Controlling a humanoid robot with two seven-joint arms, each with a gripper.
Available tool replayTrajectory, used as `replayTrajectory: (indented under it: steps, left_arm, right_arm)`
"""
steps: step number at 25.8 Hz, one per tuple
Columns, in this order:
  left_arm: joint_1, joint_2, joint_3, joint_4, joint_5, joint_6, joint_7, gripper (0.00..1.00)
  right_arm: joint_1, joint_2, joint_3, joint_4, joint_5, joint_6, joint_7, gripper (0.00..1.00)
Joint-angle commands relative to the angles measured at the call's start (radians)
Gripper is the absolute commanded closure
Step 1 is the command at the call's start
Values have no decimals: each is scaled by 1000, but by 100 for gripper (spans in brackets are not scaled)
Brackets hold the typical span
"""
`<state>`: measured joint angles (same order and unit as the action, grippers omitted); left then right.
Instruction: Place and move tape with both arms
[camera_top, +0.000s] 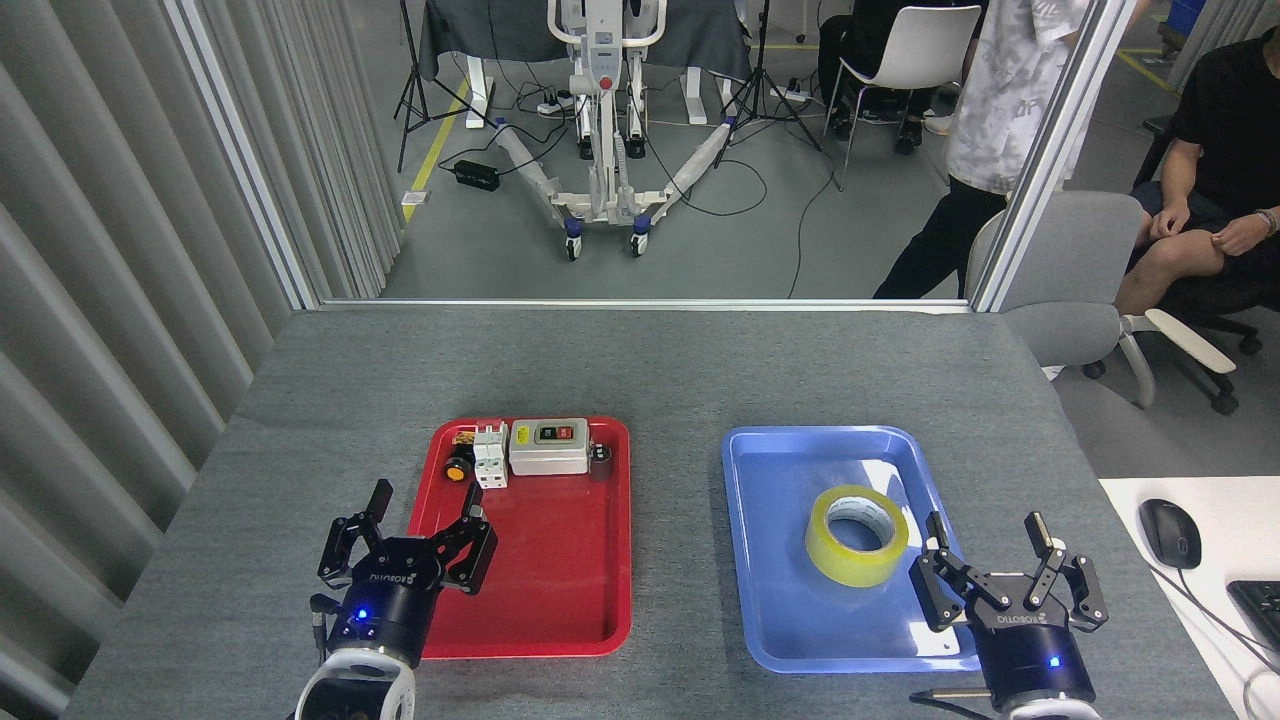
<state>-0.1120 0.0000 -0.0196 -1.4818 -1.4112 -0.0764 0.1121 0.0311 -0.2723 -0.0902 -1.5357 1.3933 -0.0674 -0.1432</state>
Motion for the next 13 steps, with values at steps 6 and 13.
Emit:
replayTrajectory:
  steps: [6,13]
  left_arm:
    - [0,-2,0,0,0,1,0,0]
    - [2,-2,1,-3,0,1,0,0]
  right_arm:
    - [16,1,1,0,-2,0,-7,0]
    - [16,1,1,0,-2,1,-7,0]
